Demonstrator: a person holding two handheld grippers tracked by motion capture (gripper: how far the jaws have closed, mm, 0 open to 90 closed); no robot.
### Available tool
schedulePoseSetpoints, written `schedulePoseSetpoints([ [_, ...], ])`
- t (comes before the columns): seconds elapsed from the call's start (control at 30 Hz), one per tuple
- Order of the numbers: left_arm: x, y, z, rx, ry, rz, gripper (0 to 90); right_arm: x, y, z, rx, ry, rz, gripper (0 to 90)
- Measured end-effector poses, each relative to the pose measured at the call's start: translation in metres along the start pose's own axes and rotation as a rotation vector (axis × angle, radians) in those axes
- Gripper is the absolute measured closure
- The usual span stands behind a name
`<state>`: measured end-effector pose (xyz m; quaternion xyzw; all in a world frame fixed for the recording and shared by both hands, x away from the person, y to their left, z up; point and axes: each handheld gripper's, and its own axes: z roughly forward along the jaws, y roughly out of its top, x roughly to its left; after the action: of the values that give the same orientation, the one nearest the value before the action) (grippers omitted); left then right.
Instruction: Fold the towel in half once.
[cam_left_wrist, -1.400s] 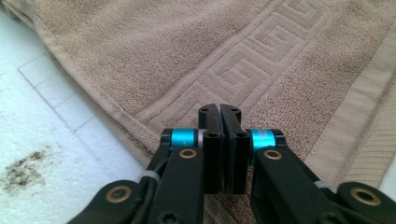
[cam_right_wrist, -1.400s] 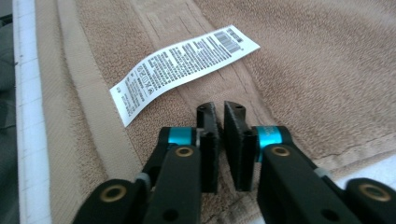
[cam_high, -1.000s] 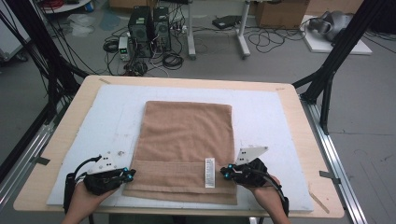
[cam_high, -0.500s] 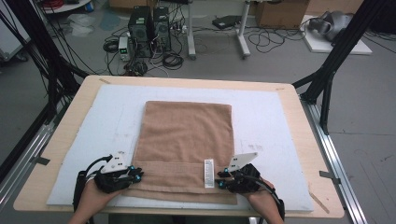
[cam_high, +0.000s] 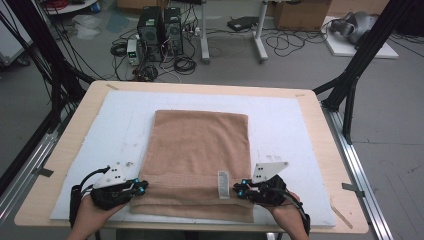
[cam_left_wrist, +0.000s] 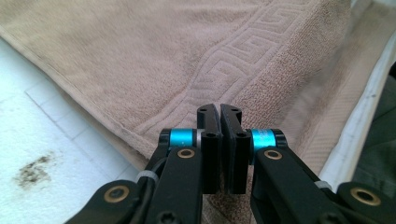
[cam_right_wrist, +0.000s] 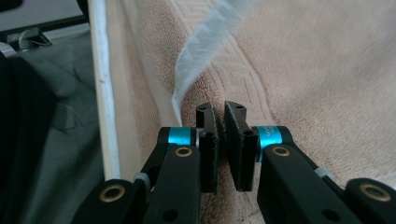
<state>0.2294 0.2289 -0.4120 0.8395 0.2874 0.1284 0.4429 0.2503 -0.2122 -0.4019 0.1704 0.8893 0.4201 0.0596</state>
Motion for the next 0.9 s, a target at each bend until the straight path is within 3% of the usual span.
schedulePoseSetpoints([
  [0.17,0.001,-0.001,-0.004,0.012,-0.014,-0.005,86.4,0.004,0.002,-0.001,0.005,0.049,-0.001,82.4],
  [0.27,0.001,-0.011,0.005,0.068,-0.039,-0.015,84.7,0.003,-0.004,0.009,0.063,0.105,0.017,79.4],
  [0.33,0.002,-0.019,0.011,0.104,-0.045,-0.014,83.9,0.002,-0.009,0.016,0.097,0.111,0.018,79.6],
  [0.43,0.002,-0.025,0.016,0.097,-0.049,-0.027,81.9,0.000,-0.016,0.026,0.151,0.124,0.020,79.1],
  [0.5,0.003,-0.023,0.014,0.088,-0.052,-0.028,78.8,-0.001,-0.016,0.026,0.145,0.129,0.025,75.2],
  [0.63,-0.001,-0.013,0.013,0.051,-0.059,-0.007,69.3,-0.001,-0.006,0.021,0.049,0.127,0.032,71.4],
  [0.7,-0.004,-0.013,0.017,0.063,-0.061,0.012,66.4,-0.002,-0.005,0.025,0.069,0.129,0.008,71.7],
  [0.77,-0.005,-0.017,0.023,0.098,-0.050,0.027,65.3,-0.002,-0.009,0.031,0.116,0.124,-0.001,72.2],
  [0.8,-0.006,-0.020,0.025,0.090,-0.051,0.019,64.7,-0.001,-0.012,0.035,0.146,0.122,-0.003,72.5],
  [0.9,-0.005,-0.023,0.023,0.069,-0.052,0.004,64.4,-0.003,-0.018,0.033,0.115,0.123,0.022,72.3],
])
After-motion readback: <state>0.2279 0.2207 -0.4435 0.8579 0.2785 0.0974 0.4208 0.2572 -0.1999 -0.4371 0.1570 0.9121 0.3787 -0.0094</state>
